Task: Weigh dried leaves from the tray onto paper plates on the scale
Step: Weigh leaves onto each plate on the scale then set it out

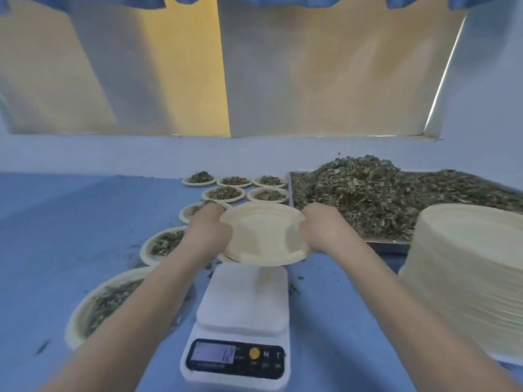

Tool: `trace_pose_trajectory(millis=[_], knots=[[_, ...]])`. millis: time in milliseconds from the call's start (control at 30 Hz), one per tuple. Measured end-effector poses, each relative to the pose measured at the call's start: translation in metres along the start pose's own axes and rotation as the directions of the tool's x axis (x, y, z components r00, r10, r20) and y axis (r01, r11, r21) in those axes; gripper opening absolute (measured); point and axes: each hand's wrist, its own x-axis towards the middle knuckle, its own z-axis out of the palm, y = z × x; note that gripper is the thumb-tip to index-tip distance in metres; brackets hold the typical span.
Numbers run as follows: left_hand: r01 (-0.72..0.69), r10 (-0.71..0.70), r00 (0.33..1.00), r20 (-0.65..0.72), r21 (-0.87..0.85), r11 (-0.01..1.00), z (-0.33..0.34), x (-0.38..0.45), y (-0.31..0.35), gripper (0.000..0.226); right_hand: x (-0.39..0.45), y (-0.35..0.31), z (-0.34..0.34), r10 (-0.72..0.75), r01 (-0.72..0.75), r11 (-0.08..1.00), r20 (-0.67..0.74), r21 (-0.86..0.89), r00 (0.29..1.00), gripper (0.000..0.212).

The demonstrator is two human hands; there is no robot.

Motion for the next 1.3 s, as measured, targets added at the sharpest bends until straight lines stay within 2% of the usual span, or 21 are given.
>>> trace_pose_trajectory(millis=[100, 167, 300, 367, 467, 533, 567, 600, 633, 667, 700, 767, 900, 1033, 1100, 1300], knots=[[0.099, -0.099, 0.995, -0.021, 0.004, 0.995, 0.004, -0.009, -0.037, 0.029, 0.003, -0.005, 0.043, -0.02, 0.02, 1.0, 0.051, 0.003, 0.998, 0.027], [0.157, -0.158, 0.987, -0.023, -0.035, 0.987, 0.011, -0.015, -0.053, 0.028, 0.003, -0.003, 0.061, -0.012, 0.012, 1.0, 0.065, -0.002, 0.998, 0.026], [0.156, -0.16, 0.987, -0.035, -0.088, 0.984, 0.023, -0.023, -0.071, 0.052, 0.003, 0.004, 0.082, 0.009, -0.01, 1.0, 0.05, 0.011, 0.999, 0.019], [0.136, -0.142, 0.989, -0.047, -0.113, 0.984, 0.025, -0.026, -0.075, 0.054, 0.002, 0.008, 0.086, 0.018, -0.019, 0.999, 0.032, 0.038, 0.999, 0.018], [0.127, -0.134, 0.991, -0.03, -0.172, 0.977, 0.027, -0.03, -0.078, 0.055, 0.001, 0.014, 0.092, 0.007, -0.013, 0.987, 0.042, 0.158, 0.999, 0.018], [0.138, -0.147, 0.989, -0.028, -0.221, 0.965, 0.029, -0.034, -0.08, 0.057, -0.004, 0.018, 0.095, 0.01, -0.036, 0.934, 0.074, 0.356, 0.997, 0.007], [0.139, -0.154, 0.987, -0.041, -0.244, 0.96, 0.029, -0.036, -0.082, 0.058, -0.008, 0.02, 0.095, 0.013, -0.061, 0.876, 0.103, 0.478, 0.995, 0.013], [0.132, -0.154, 0.986, -0.062, -0.277, 0.952, 0.029, -0.038, -0.084, 0.059, -0.011, 0.023, 0.095, 0.015, -0.092, 0.805, 0.134, 0.586, 0.991, 0.031], [0.115, -0.152, 0.984, -0.091, -0.322, 0.94, 0.029, -0.04, -0.086, 0.06, -0.014, 0.025, 0.096, 0.016, -0.117, 0.737, 0.155, 0.666, 0.988, 0.059], [0.092, -0.147, 0.982, -0.122, -0.371, 0.924, 0.029, -0.043, -0.088, 0.06, -0.015, 0.028, 0.097, 0.031, -0.141, 0.698, 0.166, 0.702, 0.986, 0.081], [0.063, -0.139, 0.978, -0.155, -0.415, 0.907, 0.029, -0.045, -0.09, 0.058, -0.016, 0.029, 0.099, 0.037, -0.139, 0.667, 0.154, 0.732, 0.987, 0.09], [0.0, -0.118, 0.97, -0.212, -0.485, 0.874, 0.03, -0.052, -0.091, 0.053, -0.017, 0.029, 0.099, 0.025, -0.09, 0.623, 0.095, 0.777, 0.995, 0.09], [-0.105, -0.073, 0.96, -0.272, -0.585, 0.804, 0.031, -0.06, -0.094, 0.043, -0.021, 0.027, 0.099, 0.003, 0.013, 0.615, -0.019, 0.788, 1.0, 0.088], [-0.184, -0.041, 0.943, -0.329, -0.622, 0.761, 0.031, -0.067, -0.096, 0.035, -0.021, 0.029, 0.1, 0.029, 0.055, 0.604, -0.09, 0.795, 0.995, 0.085], [-0.216, -0.025, 0.935, -0.353, -0.625, 0.751, 0.031, -0.07, -0.096, 0.036, -0.02, 0.03, 0.1, 0.038, 0.063, 0.6, -0.107, 0.798, 0.994, 0.078], [-0.268, 0.005, 0.914, -0.406, -0.593, 0.759, 0.029, -0.071, -0.099, 0.047, -0.02, 0.029, 0.102, 0.015, 0.079, 0.618, -0.112, 0.782, 0.994, 0.079]])
